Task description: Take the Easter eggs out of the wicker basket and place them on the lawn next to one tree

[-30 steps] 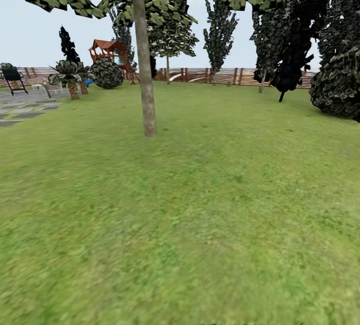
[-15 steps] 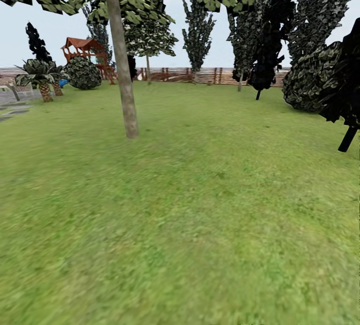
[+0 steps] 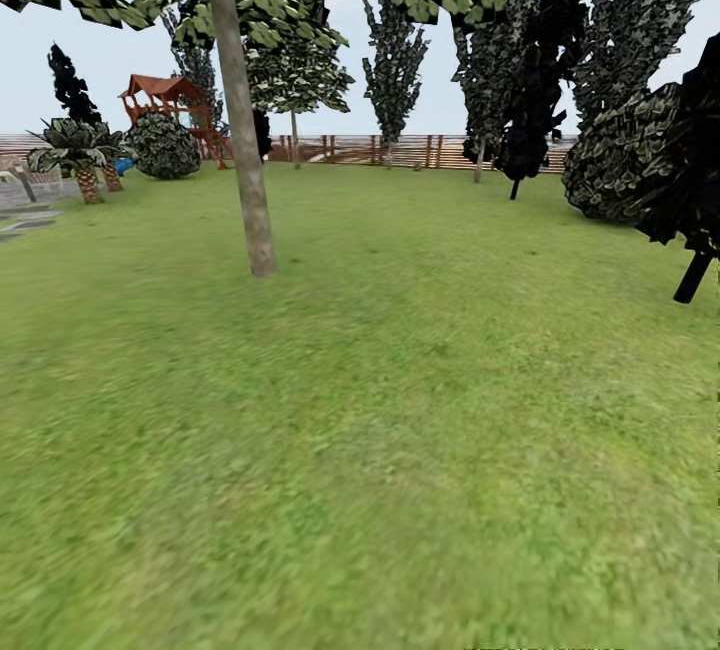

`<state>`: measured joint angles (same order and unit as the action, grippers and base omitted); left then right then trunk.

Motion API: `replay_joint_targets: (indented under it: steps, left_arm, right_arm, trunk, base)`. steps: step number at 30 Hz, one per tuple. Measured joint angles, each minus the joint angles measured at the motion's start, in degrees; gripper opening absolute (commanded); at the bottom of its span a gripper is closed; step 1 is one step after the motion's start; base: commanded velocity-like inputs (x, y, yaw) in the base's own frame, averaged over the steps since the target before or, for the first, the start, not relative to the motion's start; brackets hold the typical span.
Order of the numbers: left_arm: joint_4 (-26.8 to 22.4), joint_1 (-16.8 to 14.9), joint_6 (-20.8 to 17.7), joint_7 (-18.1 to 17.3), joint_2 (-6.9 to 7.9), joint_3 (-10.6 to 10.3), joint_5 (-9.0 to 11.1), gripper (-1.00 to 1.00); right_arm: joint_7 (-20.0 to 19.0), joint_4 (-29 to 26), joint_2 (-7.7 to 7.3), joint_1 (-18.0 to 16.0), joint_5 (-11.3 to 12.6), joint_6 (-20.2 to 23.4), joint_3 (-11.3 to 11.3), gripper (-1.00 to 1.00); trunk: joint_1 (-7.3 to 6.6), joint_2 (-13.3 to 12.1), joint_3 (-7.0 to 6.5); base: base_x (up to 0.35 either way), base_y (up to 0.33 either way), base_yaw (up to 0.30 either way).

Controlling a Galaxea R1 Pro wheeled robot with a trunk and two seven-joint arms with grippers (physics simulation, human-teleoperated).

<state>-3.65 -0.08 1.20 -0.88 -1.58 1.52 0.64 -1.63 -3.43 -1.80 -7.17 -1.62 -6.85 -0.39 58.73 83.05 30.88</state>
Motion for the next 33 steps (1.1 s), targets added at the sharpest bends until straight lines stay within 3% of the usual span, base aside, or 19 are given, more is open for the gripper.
replay_joint_targets:
  steps: [11,18,27,33]
  left_arm:
    - [0.12,0.00,0.00,0.00,0.01,0.00,0.00,1.00]
    - [0.13,0.00,0.00,0.00,0.00,0.00,0.00,1.00]
    - [0.13,0.00,0.00,0.00,0.03,0.00,0.00,1.00]
    - [0.06,0.00,0.00,0.00,0.06,0.06,0.00,1.00]
  right_arm:
    - [-0.23,-0.02,-0.02,0.01,0.41,0.63,-0.42,1.00]
    - [-0.21,-0.05,-0.17,0.00,0.73,0.76,-2.17,1.00]
    - [0.02,0.02,-0.03,-0.01,0.78,0.82,-2.78,1.00]
    - [0.03,0.21,0.06,-0.02,0.25,0.20,-2.38,1.00]
  trunk:
    - [0.00,0.00,0.00]
    - [0.00,0.00,0.24]
    - [0.00,0.00,1.02]
    - [0.00,0.00,1.55]
  base:
    - [0.000,0.000,-0.275]
    - [0.000,0.000,-0.226]
    - [0.000,0.000,-0.047]
    - [0.000,0.000,0.123]
